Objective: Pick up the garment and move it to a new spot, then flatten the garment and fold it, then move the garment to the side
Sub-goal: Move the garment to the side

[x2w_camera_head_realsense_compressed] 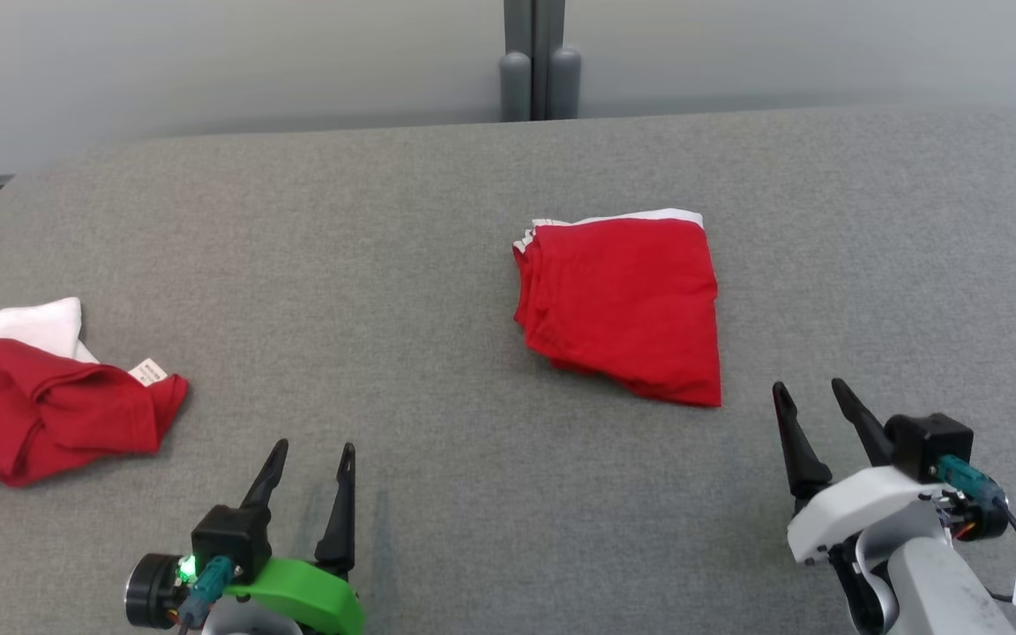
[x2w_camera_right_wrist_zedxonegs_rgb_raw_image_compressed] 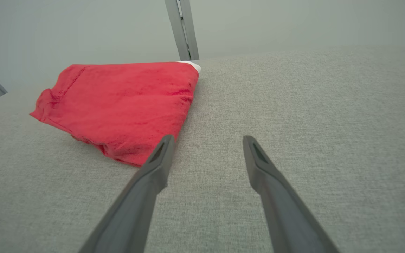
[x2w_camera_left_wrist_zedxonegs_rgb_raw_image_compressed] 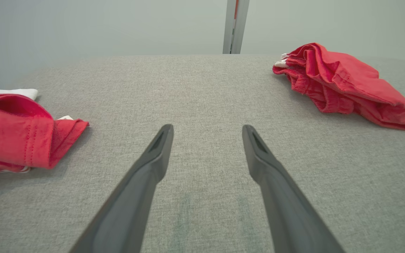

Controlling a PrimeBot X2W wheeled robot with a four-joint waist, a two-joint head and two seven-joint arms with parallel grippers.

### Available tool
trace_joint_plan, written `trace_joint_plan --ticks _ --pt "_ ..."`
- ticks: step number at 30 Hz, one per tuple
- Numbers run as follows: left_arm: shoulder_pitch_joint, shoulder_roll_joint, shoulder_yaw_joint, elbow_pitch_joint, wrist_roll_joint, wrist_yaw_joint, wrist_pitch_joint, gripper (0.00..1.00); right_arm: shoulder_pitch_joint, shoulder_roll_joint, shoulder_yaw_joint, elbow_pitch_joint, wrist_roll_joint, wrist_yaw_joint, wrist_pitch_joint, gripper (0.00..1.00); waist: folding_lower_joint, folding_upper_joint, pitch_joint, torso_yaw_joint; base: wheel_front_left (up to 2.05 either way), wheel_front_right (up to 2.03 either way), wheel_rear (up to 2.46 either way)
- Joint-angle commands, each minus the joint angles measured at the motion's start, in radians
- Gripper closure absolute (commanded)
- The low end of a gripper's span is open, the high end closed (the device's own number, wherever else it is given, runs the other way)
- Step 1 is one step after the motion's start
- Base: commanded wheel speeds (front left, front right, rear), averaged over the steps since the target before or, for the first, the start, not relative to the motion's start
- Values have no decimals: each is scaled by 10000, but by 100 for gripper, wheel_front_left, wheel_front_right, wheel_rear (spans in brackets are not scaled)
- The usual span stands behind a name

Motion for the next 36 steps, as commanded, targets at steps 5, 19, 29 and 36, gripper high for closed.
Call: trace_joint_plan --ticks 5,19,29,36 --pt "-668 -11 -291 -193 -122 32 -8 0 -1359 -33 238 316 -214 -15 -48 0 0 -1 976 395 0 0 0" --pt "-1868 369 -1010 -103 -633 32 -8 0 -4409 -40 59 3320 -829 -15 -47 0 0 -1 2796 1068 0 0 0" --pt "-1634 665 -1205 -285 -596 32 -8 0 -3573 -60 97 3321 -109 -23 32 100 0 -1 2208 -252 0 0 0" --pt "-1494 729 -1684 -602 -565 32 -8 0 -2957 -52 142 2692 33 -28 10 100 0 -1 1721 -2257 0 0 0"
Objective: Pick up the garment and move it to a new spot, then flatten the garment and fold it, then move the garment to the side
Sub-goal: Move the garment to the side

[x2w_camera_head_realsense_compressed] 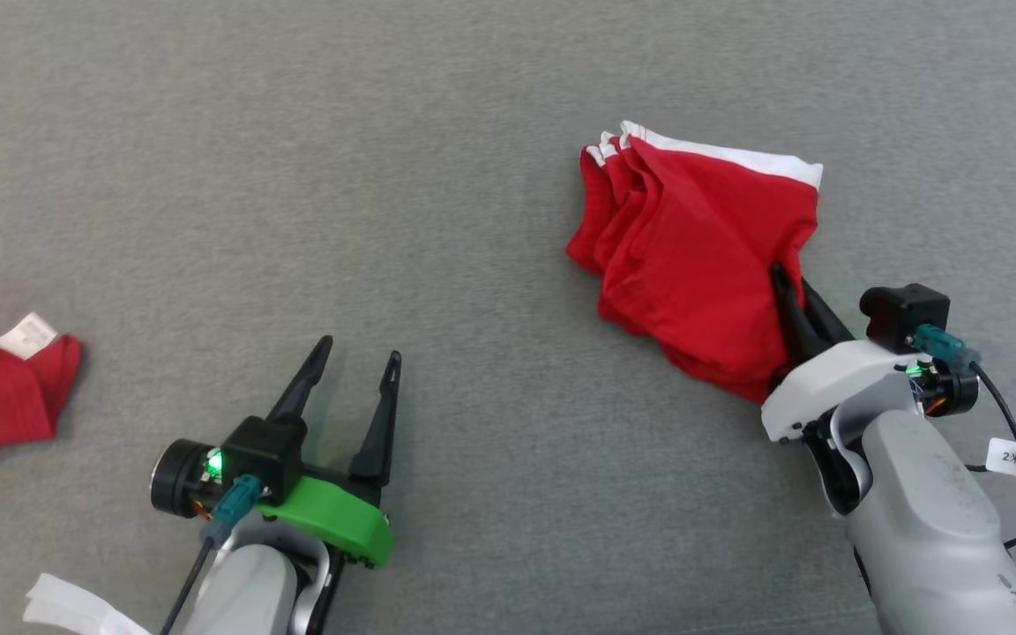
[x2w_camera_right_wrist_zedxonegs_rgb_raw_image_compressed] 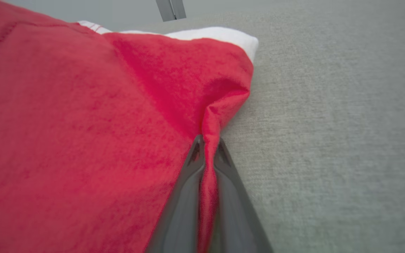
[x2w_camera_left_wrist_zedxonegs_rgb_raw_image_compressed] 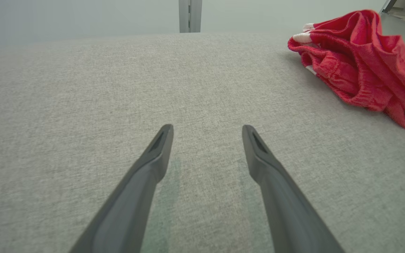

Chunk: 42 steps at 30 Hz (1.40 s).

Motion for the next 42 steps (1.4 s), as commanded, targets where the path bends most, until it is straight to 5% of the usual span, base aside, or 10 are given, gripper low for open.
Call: trace_joint_plan --ticks 1,10,16,27,42 --pt "130 74 -78 -58 53 32 -6 0 439 -82 43 66 16 -43 82 100 1 0 -893 -1995 0 0 0" --pt "251 170 -667 67 -62 32 -6 0 871 -62 891 -320 451 -32 46 100 1 0 -958 -4100 0 0 0" --pt "257 324 -839 115 -69 32 -6 0 895 -53 1145 -435 458 -32 46 100 1 0 -711 -4440 0 0 0" --pt "-333 975 -817 -64 -139 33 -5 0 -746 -149 303 56 -1328 -32 46 100 1 0 621 -3231 0 0 0" --pt "-1464 1436 -882 -366 -315 34 4 0 -3838 -2853 -2896 940 -4368 -32 1378 100 1 0 2337 -1455 0 0 0"
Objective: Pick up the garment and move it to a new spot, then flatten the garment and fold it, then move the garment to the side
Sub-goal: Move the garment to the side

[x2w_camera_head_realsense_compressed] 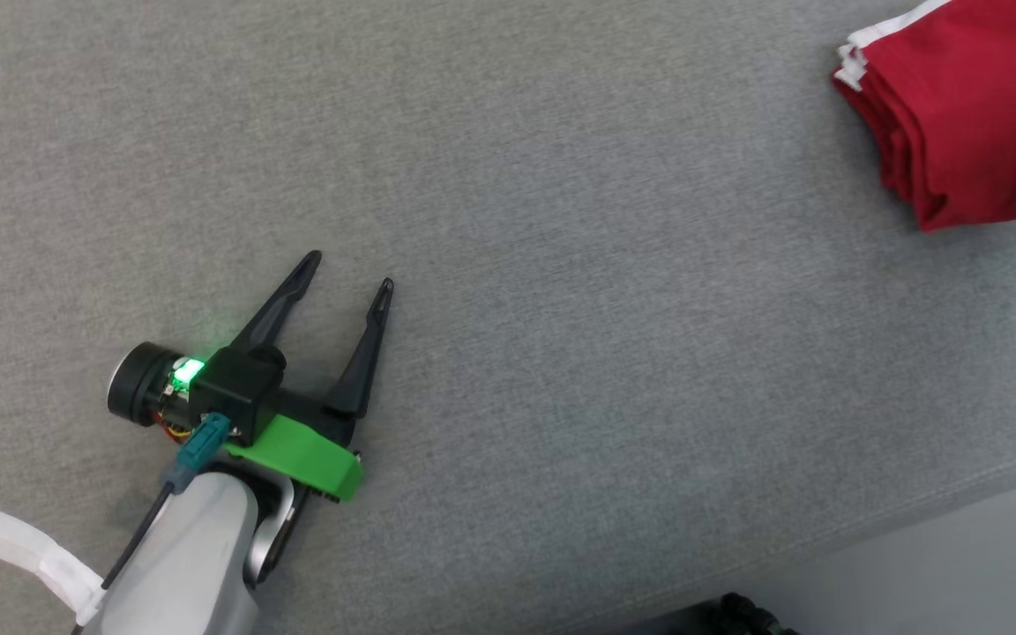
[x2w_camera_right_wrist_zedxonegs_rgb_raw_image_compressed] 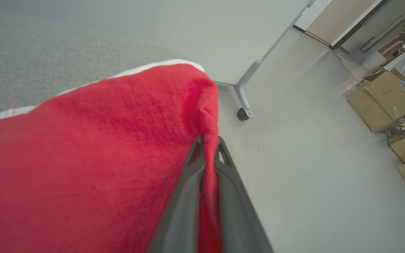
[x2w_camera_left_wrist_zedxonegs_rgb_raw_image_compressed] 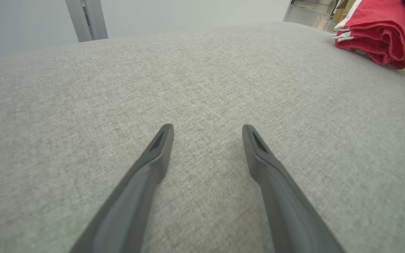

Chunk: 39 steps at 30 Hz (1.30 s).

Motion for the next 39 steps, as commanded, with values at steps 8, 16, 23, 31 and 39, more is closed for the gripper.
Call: trace_joint_plan --ticks 8,16,23,31,39 --pt "-77 149 224 382 -79 41 55 0 75 -79 -2412 -984 -1790 -19 465 40 0 -1 770 904 0 0 0" --pt "229 -174 451 446 -76 42 44 0 -47 1150 -3531 -2112 -2119 -19 -590 0 0 -1 52 822 0 0 0" --pt "613 -639 1494 587 90 36 14 0 15 2221 -1846 -2376 -1251 -19 -1265 0 0 -1 -1091 910 0 0 0" --pt "1008 -1139 2801 838 227 36 9 0 1343 2714 263 -3412 716 -19 -1330 0 0 -1 -2183 1466 0 0 0" --pt "1495 -1529 3856 1041 399 36 8 0 3485 2773 1402 -4105 2318 -19 -1334 0 0 -1 -3015 2220 0 0 0"
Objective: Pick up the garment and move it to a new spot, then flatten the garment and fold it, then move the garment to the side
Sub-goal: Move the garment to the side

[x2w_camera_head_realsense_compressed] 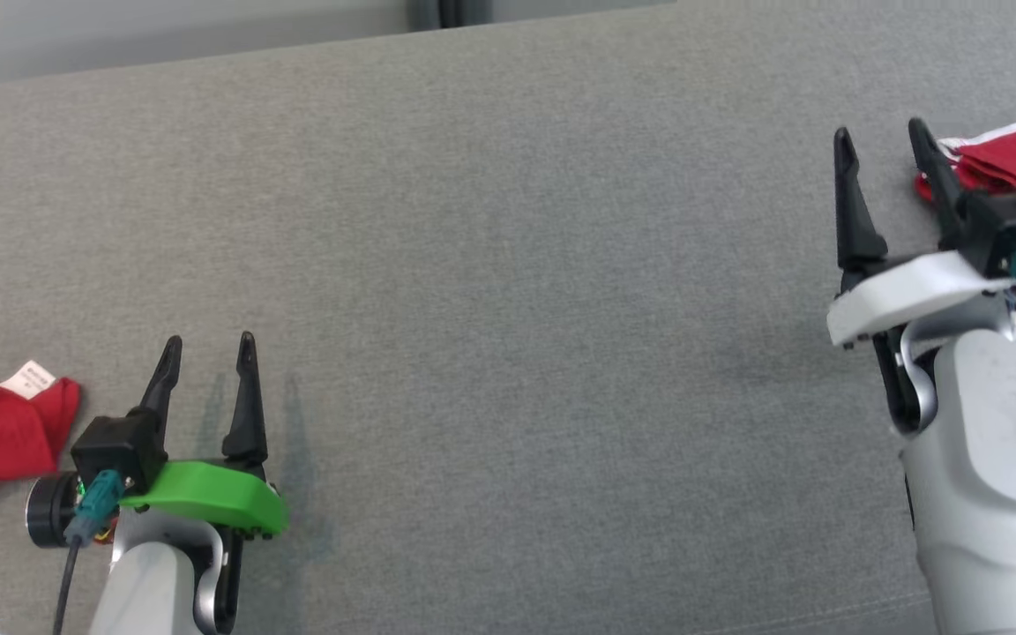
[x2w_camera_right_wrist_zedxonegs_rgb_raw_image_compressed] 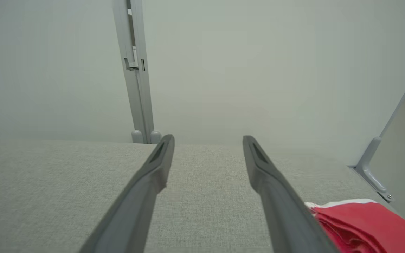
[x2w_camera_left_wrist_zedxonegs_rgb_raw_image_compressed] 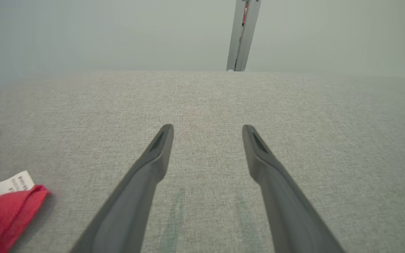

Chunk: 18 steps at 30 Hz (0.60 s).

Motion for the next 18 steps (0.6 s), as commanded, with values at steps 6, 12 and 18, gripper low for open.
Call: trace_joint_plan --ticks 6,12,18 --pt "827 -288 580 65 312 39 -3 0 1937 -40 343 -170 778 -19 -42 0 0 0 -1130 965 0 0 0" --pt "1649 -409 646 -91 489 36 -3 0 3317 -37 434 -210 1320 -19 -43 0 0 0 -1724 1088 0 0 0" --pt "2342 -477 519 -353 411 35 -3 0 4131 -34 591 -245 1432 -19 -43 0 0 0 -2105 1112 0 0 0"
